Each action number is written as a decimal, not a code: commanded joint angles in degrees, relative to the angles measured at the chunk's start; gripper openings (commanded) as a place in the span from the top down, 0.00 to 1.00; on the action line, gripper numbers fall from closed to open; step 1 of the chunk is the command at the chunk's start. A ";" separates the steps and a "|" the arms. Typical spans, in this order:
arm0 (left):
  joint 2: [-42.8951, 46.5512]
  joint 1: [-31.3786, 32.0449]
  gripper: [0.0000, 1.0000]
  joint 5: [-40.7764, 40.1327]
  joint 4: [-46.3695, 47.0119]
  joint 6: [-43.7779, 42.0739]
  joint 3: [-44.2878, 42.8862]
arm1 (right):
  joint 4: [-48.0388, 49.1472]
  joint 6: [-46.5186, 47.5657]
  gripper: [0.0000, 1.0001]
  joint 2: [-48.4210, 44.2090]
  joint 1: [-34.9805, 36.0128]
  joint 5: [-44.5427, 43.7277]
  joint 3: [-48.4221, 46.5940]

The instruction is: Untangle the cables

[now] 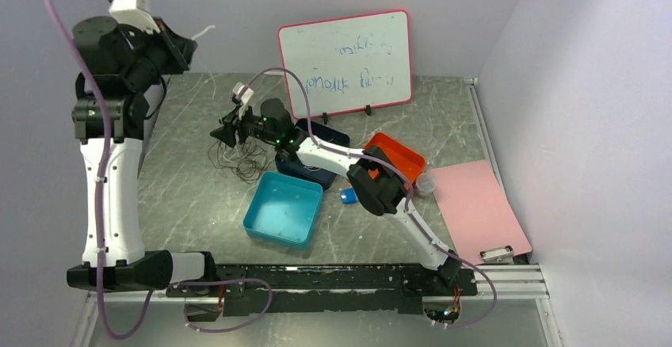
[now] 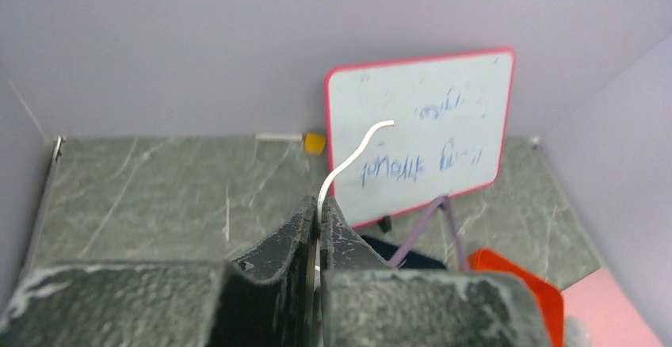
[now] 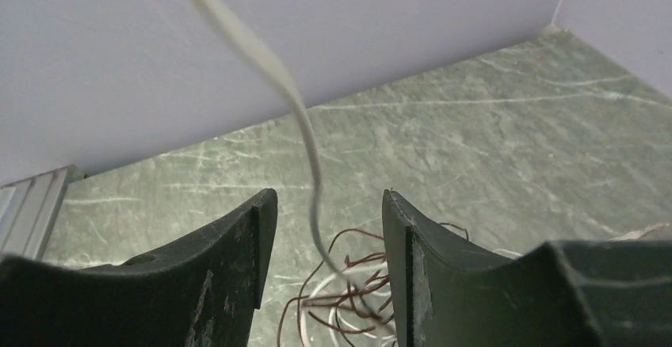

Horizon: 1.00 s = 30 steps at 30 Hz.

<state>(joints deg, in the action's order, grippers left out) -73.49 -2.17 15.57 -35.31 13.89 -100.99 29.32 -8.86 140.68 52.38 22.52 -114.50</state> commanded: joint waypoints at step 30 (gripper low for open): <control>-10.07 -0.46 0.93 -13.12 27.41 3.93 -32.38 | -0.74 -1.52 0.42 2.72 2.55 0.48 10.88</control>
<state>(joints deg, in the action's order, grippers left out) -82.72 -2.17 4.67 -15.66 19.99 -129.78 27.46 -10.28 143.63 54.92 23.09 -104.16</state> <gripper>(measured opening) 0.077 0.568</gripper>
